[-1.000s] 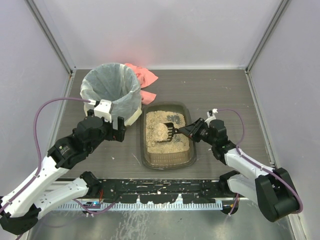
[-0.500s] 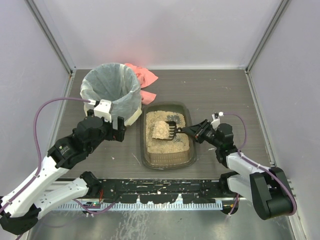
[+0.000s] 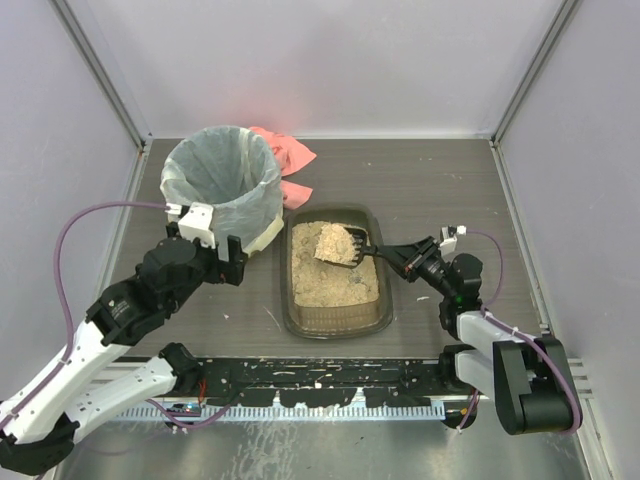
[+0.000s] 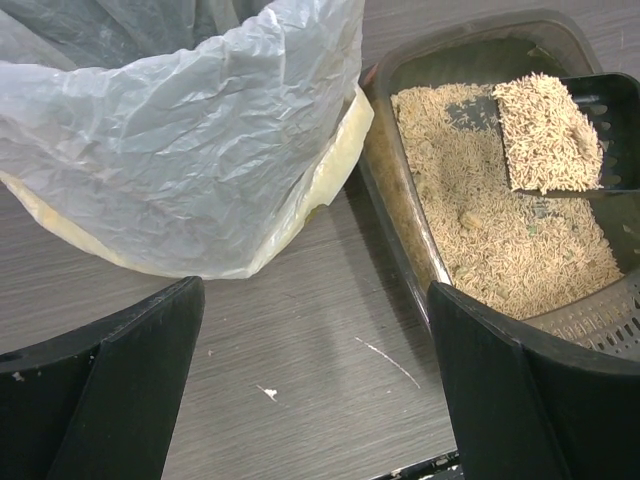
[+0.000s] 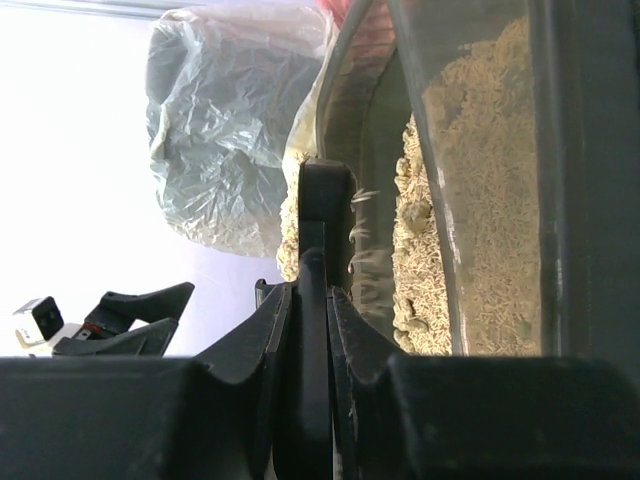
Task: Clean the litter box
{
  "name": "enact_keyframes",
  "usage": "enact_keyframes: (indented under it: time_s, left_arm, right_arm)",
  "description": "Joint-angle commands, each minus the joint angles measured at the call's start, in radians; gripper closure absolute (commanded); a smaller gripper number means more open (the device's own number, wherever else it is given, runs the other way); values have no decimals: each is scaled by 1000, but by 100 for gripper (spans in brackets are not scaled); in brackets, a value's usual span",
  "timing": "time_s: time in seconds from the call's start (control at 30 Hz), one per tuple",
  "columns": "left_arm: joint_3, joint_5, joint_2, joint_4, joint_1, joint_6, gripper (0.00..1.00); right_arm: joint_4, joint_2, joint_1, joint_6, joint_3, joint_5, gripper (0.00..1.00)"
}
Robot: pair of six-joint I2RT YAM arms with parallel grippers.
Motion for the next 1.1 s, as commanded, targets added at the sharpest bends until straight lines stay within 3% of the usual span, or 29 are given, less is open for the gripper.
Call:
enact_keyframes:
  time_s: [0.0, 0.43, 0.57, 0.67, 0.8, 0.9, 1.0, 1.07]
  left_arm:
    - [-13, -43, -61, 45, 5, -5, 5]
    - [-9, -60, -46, 36, 5, -9, 4]
    - [-7, -61, -44, 33, 5, -8, 4]
    - [-8, -67, -48, 32, 5, -7, 3]
    - [-4, -68, -45, 30, 5, -4, 3]
    - [-7, -69, -49, 31, 5, -4, 3]
    - [-2, -67, -43, 32, 5, -1, 3]
    - [-2, -68, -44, 30, 5, 0, 3]
  right_arm:
    - [190, -8, -8, 59, 6, -58, 99]
    - [225, 32, 9, 103, -7, -53, 100]
    - [197, 26, -57, 122, -40, -41, 99]
    - [231, 49, 15, 107, -16, -50, 100]
    - [230, 45, -61, 137, -63, -34, 99]
    - [241, 57, 17, 112, -21, -49, 100]
    - [196, 30, -42, 116, -43, -38, 100]
    - [194, 31, -13, 106, -32, -27, 99]
